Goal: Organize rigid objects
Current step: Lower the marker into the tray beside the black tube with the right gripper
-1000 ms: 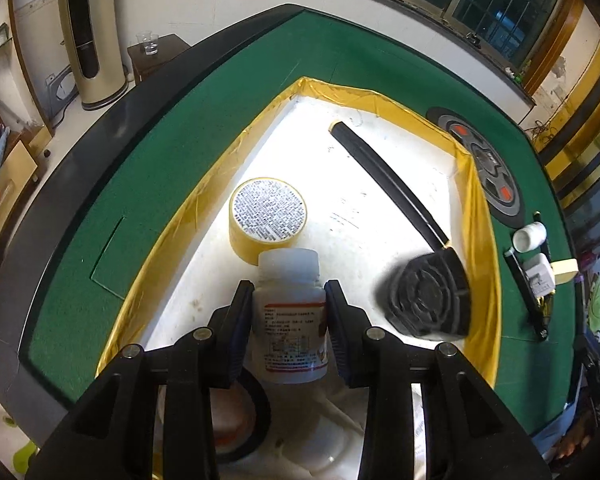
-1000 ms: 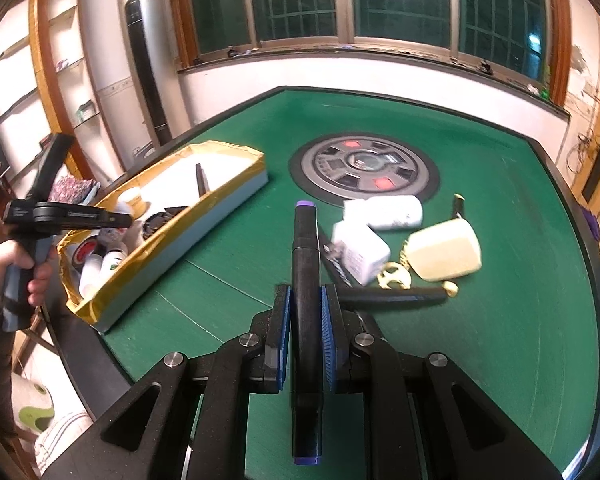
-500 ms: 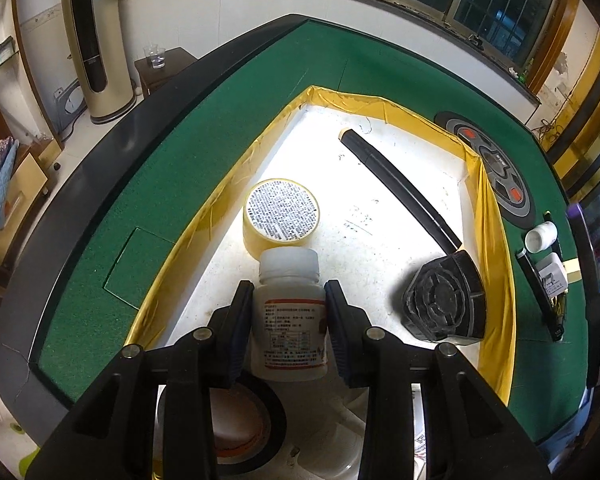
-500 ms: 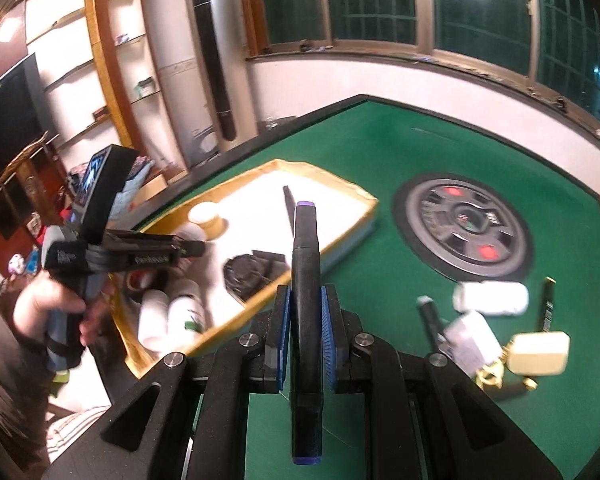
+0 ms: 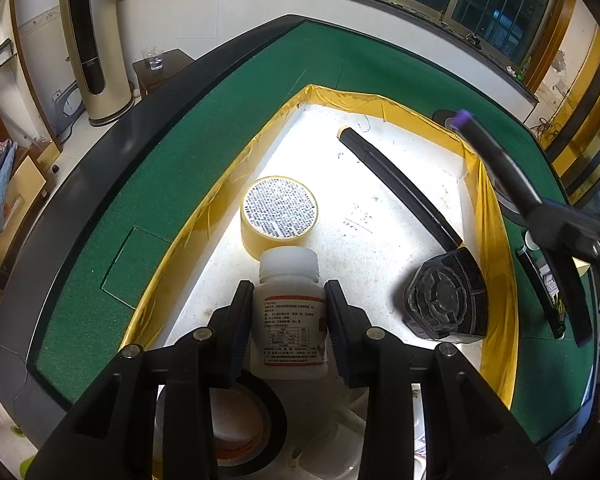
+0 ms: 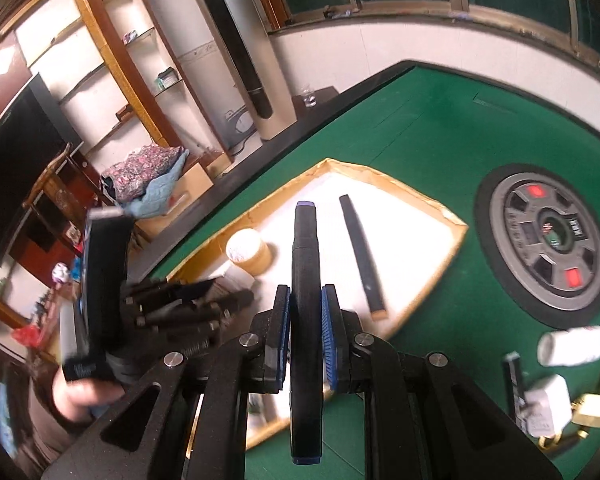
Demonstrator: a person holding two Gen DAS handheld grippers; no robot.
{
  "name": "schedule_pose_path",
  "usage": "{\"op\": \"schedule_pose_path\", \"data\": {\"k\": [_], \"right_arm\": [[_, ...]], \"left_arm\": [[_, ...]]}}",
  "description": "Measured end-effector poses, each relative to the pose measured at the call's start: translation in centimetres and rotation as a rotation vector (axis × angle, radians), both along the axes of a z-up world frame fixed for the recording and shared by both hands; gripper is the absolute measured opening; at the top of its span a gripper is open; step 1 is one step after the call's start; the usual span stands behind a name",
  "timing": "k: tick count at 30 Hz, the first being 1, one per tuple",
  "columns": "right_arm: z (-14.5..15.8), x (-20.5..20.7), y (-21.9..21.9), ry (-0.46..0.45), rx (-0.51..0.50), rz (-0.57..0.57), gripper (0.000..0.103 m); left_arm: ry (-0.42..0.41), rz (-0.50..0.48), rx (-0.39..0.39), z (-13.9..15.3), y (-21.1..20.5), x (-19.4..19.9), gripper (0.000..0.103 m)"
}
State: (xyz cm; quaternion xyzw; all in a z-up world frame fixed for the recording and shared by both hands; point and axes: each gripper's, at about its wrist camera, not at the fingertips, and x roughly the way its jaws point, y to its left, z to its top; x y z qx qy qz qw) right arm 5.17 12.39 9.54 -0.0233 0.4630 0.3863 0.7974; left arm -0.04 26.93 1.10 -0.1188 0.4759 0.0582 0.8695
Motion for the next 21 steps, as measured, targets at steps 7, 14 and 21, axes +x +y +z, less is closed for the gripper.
{"op": "schedule_pose_path", "data": {"k": [7,14,21], "right_arm": [[-1.5,2.0,3.8,0.101,0.019,0.003,0.013],[-3.4,3.7,6.5,0.178,0.017,-0.035,0.013],[-4.7,4.0,7.4,0.202,-0.011,-0.040,0.013]], "left_arm": [[-0.002,0.002,-0.007,0.0,0.1,-0.1,0.034],[-0.004,0.001,-0.018,-0.1,0.4,-0.3,0.034],[-0.009,0.005,-0.018,-0.2,0.7,-0.4,0.034]]}}
